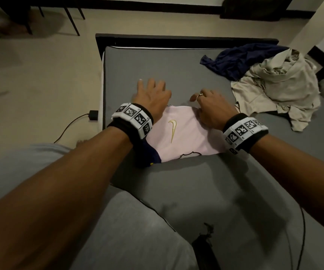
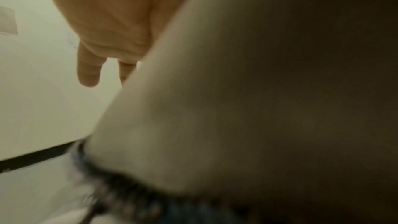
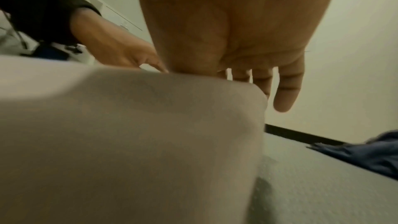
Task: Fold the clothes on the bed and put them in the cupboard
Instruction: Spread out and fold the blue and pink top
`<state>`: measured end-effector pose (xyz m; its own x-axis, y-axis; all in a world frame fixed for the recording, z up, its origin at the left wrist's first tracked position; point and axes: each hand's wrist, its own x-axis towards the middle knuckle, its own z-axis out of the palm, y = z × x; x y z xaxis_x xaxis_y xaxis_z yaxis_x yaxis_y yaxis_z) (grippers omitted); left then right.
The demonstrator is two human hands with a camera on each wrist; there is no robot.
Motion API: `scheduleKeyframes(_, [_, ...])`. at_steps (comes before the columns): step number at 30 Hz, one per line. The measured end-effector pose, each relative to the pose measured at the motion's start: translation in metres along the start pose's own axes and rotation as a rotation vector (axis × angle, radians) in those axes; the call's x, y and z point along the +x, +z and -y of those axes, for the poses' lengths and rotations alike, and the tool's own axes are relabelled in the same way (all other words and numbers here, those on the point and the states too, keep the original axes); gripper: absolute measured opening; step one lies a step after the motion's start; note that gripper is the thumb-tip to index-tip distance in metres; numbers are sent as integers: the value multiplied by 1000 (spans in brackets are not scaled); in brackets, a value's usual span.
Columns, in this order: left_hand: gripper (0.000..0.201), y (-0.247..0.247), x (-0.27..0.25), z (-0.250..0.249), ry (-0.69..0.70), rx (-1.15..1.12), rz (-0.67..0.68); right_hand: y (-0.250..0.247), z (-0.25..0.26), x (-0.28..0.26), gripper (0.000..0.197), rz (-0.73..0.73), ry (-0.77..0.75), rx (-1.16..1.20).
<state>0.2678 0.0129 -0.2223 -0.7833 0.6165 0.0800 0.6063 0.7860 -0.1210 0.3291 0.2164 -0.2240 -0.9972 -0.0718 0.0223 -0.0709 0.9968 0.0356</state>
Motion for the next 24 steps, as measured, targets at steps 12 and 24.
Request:
scheduleKeyframes(12, [114, 32, -60, -59, 110, -285, 291, 44, 22, -62, 88, 151, -350, -61])
scheduleKeyframes(24, [155, 43, -67, 13, -185, -237, 554, 49, -17, -51, 119, 319, -42, 139])
